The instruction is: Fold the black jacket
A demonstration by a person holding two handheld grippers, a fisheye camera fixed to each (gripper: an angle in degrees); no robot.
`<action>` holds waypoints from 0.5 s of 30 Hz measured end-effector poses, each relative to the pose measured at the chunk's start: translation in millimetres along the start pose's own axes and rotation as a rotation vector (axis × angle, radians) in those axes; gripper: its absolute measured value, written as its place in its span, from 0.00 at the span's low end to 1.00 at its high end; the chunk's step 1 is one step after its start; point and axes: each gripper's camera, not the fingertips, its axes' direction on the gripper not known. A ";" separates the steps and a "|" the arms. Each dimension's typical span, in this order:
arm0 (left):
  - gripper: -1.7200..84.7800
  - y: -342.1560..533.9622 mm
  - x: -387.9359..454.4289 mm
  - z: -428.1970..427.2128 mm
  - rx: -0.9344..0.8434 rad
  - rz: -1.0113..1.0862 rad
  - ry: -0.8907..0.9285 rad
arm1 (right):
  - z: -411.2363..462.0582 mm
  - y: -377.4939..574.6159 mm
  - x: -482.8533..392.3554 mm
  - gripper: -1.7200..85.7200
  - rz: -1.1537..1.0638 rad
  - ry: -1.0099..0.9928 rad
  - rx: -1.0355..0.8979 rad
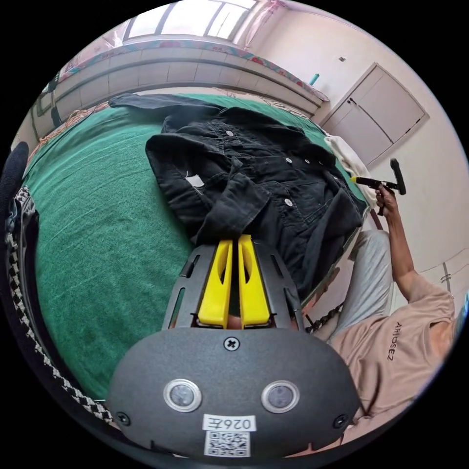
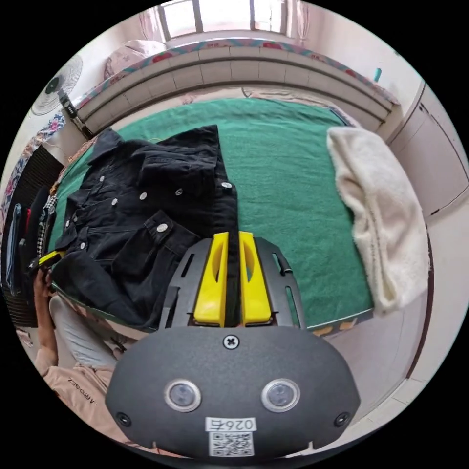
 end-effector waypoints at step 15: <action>0.14 22.9 -68.9 -146.4 0.527 -0.171 0.055 | -91.4 33.1 -24.2 0.03 -0.057 -0.308 0.172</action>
